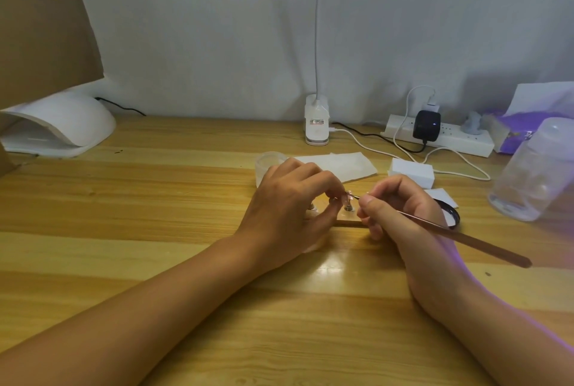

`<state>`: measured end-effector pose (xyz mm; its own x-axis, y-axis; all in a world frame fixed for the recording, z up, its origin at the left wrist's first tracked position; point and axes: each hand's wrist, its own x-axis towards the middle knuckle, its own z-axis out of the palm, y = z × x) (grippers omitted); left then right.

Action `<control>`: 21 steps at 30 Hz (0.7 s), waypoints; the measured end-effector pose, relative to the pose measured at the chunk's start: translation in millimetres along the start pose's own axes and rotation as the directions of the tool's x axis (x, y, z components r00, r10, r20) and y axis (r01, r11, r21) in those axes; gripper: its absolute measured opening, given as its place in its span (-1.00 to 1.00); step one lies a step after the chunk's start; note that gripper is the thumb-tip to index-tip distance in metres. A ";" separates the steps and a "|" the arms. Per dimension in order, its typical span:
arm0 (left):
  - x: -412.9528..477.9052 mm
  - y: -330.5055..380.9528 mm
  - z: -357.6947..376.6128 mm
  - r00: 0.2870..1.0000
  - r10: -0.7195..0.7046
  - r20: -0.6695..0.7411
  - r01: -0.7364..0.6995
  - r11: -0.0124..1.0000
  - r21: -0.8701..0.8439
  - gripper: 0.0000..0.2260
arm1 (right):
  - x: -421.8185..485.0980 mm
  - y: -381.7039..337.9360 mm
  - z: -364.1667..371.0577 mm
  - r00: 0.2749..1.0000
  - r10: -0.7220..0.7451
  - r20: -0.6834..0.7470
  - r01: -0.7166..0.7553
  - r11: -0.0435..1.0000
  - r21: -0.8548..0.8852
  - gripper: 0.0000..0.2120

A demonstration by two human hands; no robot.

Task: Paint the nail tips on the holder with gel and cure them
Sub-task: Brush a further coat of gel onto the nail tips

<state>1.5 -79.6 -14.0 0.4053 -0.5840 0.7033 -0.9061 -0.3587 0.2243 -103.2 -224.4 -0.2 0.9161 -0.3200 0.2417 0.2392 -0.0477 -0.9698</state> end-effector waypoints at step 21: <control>-0.3 2.2 -2.3 1.000 -0.012 0.007 0.012 0.999 -0.030 -0.94 | 0.4 -0.8 -1.6 0.995 0.061 -0.079 -0.056 0.996 0.062 -0.87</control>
<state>-0.9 -78.6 -12.1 0.4171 -0.5845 0.6960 -0.9043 -0.3435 0.2534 -103.6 -226.0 0.6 0.9006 -0.3959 0.1791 0.2073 0.0293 -0.9778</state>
